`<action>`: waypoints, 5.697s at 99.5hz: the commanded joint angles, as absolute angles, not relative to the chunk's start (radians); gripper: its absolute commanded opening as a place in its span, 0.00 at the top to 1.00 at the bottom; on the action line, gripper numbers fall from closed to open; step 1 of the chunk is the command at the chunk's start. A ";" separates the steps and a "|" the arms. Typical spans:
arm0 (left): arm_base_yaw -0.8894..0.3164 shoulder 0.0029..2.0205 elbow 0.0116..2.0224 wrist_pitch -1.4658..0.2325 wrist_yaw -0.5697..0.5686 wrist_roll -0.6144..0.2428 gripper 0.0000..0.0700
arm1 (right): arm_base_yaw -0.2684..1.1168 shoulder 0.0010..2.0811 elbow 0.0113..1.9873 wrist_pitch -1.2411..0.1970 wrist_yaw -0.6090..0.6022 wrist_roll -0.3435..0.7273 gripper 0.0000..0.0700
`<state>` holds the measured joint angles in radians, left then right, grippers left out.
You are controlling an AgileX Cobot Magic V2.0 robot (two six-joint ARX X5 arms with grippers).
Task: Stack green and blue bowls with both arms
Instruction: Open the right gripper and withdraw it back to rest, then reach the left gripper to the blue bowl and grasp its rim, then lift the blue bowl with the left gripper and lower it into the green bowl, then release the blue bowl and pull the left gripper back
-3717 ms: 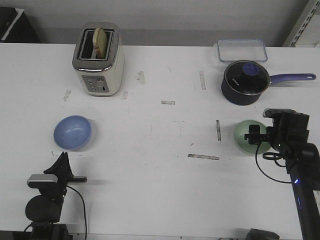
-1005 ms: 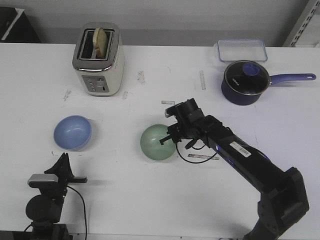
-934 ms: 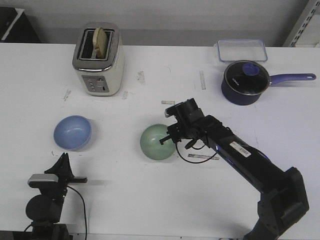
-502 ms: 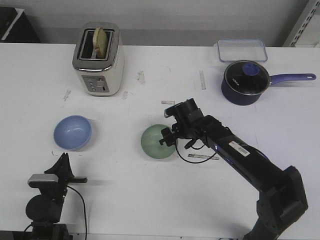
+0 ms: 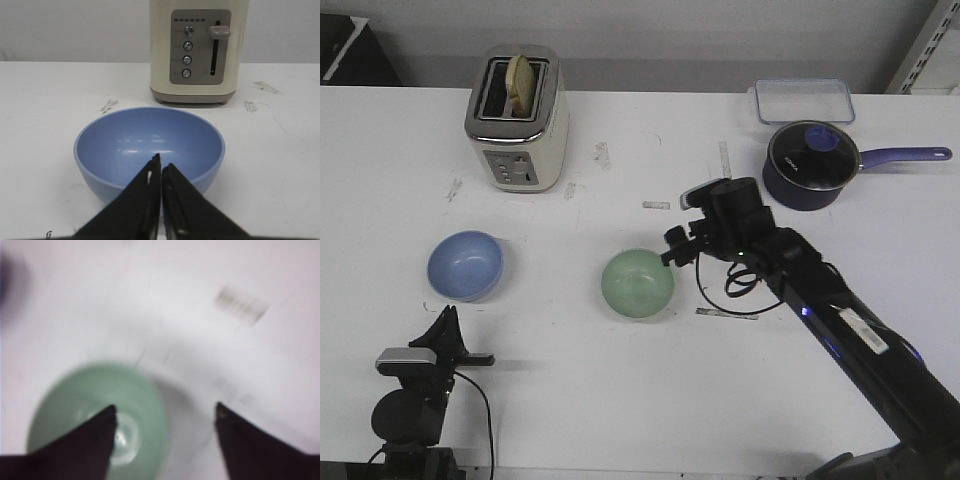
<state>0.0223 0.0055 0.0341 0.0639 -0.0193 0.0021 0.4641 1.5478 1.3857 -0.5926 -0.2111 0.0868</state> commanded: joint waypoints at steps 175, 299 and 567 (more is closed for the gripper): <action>0.025 0.770 1.120 -0.408 -0.071 0.016 0.96 | -0.038 0.638 0.491 -0.283 -0.019 -0.032 0.99; 0.307 1.629 1.247 -0.714 0.107 -0.088 0.85 | -0.038 0.643 0.491 -0.270 -0.026 -0.084 0.99; -0.546 1.607 1.415 -0.503 0.157 -0.178 0.25 | -0.039 0.643 0.491 -0.270 -0.026 -0.086 0.99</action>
